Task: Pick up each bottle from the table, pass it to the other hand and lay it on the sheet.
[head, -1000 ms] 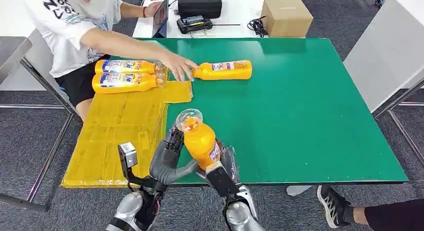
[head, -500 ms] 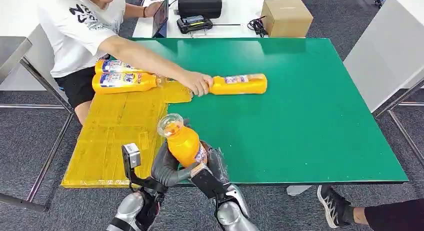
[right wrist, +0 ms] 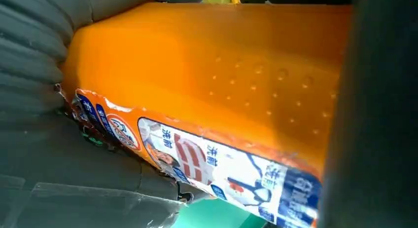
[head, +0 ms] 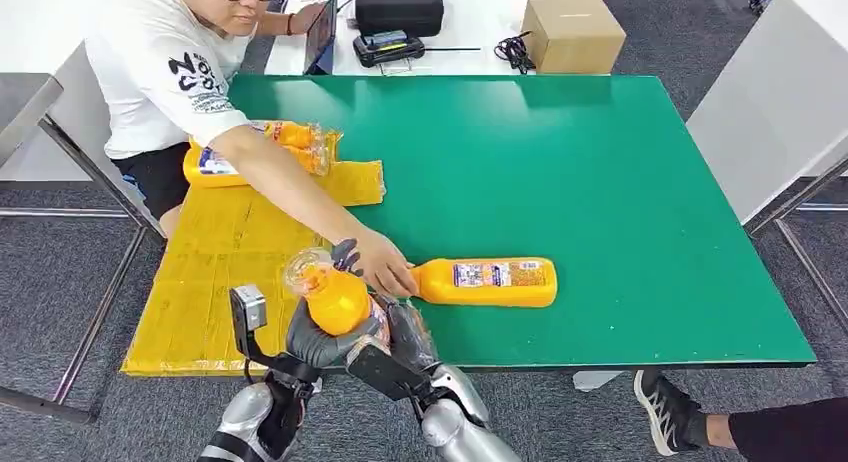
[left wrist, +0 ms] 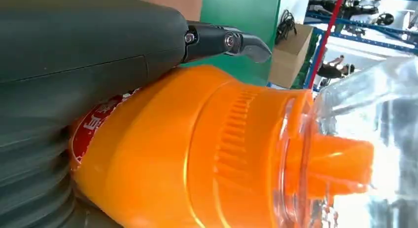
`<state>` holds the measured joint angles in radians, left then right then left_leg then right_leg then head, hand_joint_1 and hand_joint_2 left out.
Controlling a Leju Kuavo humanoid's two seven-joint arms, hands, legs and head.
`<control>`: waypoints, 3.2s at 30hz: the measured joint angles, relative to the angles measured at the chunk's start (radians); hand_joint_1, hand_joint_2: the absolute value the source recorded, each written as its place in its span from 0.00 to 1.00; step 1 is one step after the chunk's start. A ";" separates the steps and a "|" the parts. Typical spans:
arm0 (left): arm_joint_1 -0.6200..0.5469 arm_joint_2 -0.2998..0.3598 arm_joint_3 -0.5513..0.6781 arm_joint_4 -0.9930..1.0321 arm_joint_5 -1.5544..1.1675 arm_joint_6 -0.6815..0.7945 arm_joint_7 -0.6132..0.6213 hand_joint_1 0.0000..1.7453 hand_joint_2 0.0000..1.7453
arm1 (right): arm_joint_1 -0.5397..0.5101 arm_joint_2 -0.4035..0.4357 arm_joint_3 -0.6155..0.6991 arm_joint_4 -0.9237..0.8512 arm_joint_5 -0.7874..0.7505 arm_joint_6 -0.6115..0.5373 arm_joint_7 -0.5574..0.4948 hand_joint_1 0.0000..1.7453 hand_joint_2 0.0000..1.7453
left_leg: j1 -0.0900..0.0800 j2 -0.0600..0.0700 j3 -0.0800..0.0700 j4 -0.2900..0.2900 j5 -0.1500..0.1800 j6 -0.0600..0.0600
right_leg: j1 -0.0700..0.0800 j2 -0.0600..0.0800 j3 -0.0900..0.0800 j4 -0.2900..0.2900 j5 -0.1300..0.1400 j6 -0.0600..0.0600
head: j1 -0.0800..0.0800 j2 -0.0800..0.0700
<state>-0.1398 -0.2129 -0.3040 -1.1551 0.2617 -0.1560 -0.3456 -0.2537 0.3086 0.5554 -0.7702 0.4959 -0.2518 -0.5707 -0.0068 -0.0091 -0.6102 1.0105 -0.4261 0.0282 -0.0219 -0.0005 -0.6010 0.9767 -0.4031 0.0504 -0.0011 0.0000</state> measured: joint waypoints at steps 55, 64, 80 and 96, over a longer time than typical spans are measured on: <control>-0.167 0.011 0.246 -0.036 -0.299 0.484 -0.234 1.00 1.00 | 0.207 -0.064 -0.071 -0.738 -0.230 0.028 -0.046 0.00 0.00 | 0.000 0.000 -0.001 0.000 0.000 0.000 | 0.000 0.000 -0.001 0.000 0.000 0.000 | 0.000 0.000; -0.234 0.056 0.289 0.049 -0.979 0.840 -0.260 1.00 1.00 | 0.206 -0.064 -0.070 -0.776 -0.290 0.056 -0.051 0.00 0.00 | 0.000 0.000 -0.001 0.000 0.000 0.000 | 0.000 0.000 -0.001 0.000 0.000 0.000 | 0.000 0.000; -0.355 0.161 0.375 0.430 -1.590 0.853 -0.051 1.00 1.00 | 0.189 -0.069 -0.061 -0.771 -0.324 0.106 -0.033 0.00 0.00 | 0.001 0.001 -0.001 0.000 0.001 0.000 | 0.001 0.001 -0.001 0.001 0.000 0.000 | 0.000 0.000; -0.416 0.218 0.360 0.624 -1.517 0.708 -0.071 1.00 1.00 | 0.189 -0.069 -0.059 -0.733 -0.317 0.146 -0.021 0.00 0.00 | 0.001 0.001 -0.001 0.000 0.001 0.000 | 0.001 0.001 -0.001 0.001 0.001 0.000 | 0.000 0.000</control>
<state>-0.5554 0.0053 0.0557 -0.5310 -1.2554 0.5520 -0.4162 -0.0650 0.2396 0.4967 -1.5034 0.1785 -0.1057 -0.5917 -0.0059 -0.0083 -0.6114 1.0104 -0.4255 0.0278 -0.0212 0.0002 -0.6023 0.9775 -0.4026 0.0500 -0.0008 0.0000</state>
